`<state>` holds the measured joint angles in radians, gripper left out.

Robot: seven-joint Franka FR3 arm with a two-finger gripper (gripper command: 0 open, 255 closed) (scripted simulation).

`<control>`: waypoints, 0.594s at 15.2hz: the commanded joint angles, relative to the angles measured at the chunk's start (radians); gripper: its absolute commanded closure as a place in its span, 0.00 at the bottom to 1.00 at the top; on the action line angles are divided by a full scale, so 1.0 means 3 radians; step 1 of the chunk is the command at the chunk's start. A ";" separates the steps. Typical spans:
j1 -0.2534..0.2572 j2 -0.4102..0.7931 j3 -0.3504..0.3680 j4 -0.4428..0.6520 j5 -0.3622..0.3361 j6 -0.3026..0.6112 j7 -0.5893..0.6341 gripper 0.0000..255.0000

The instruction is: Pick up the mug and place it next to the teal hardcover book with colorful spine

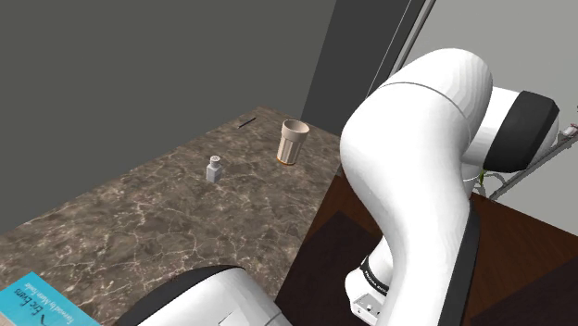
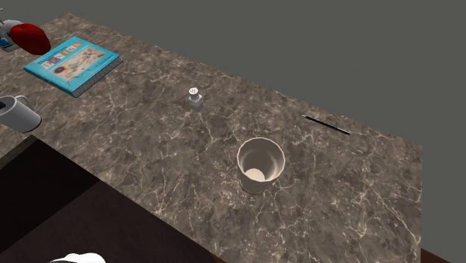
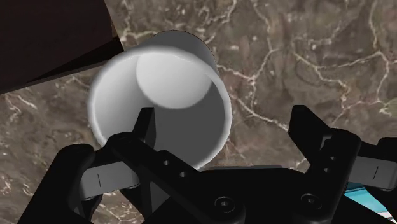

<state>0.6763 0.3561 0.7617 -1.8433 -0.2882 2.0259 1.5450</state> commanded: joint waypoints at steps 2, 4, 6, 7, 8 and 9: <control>-0.0017 -0.0094 0.0046 0.0191 0.0093 -0.0257 -0.0064 0.00; -0.0017 -0.0094 0.0046 0.0191 0.0093 -0.0257 -0.0064 0.00; -0.0017 -0.0094 0.0046 0.0190 0.0093 -0.0257 -0.0064 0.00; -0.0017 -0.0094 0.0046 0.0191 0.0093 -0.0257 -0.0064 0.00; -0.0017 -0.0094 0.0046 0.0191 0.0093 -0.0257 -0.0064 0.00; -0.0017 -0.0094 0.0046 0.0191 0.0093 -0.0257 -0.0064 0.00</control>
<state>0.6715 0.3282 0.7754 -1.7861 -0.2604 1.9490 1.5261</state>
